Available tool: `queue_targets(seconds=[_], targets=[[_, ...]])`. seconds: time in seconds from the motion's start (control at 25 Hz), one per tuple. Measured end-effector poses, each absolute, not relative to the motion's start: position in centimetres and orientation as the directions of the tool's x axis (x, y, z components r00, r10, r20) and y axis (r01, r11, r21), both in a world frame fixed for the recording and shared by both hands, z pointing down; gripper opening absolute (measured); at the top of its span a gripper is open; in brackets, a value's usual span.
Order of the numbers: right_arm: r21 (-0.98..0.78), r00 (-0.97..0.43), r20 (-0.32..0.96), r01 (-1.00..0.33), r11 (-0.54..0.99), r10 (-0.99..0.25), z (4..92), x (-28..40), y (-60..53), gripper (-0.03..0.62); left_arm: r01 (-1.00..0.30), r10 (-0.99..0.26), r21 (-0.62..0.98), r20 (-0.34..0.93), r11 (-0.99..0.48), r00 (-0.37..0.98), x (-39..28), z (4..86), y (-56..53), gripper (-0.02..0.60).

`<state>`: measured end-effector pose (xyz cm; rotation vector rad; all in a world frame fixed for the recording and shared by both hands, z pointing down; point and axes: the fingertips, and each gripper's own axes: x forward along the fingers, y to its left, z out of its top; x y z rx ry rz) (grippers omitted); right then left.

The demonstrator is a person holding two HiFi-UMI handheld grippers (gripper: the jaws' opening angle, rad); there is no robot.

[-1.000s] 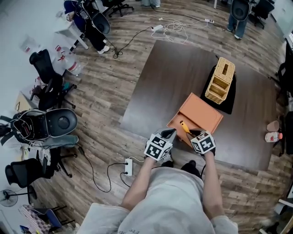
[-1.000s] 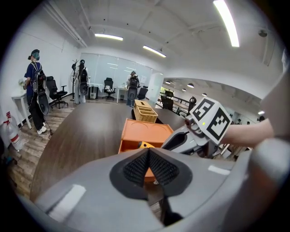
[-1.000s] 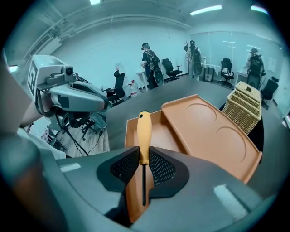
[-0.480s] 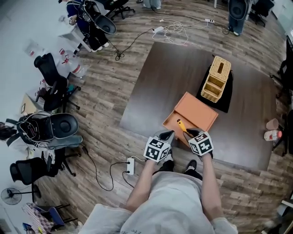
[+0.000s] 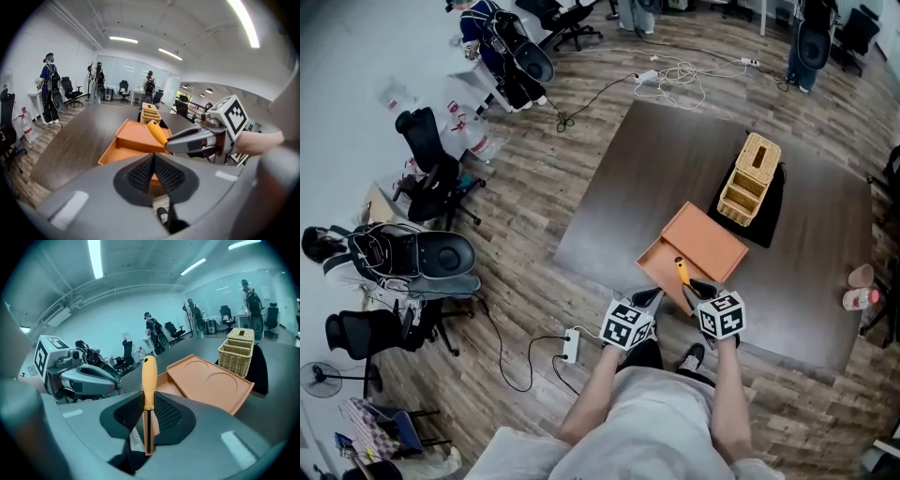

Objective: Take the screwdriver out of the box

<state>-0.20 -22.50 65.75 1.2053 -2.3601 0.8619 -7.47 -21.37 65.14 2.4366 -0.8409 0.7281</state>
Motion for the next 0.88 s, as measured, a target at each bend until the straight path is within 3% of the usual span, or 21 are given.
queue_targets(seconds=[0.88], targets=[[-0.513,-0.646,0.316,-0.733,0.447,-0.695,63.4,4.0,-19.1,0.069,-0.7,-0.489,0.195,0.589,-0.687,0.644,-4.4,65.0,-17.9,0.054]])
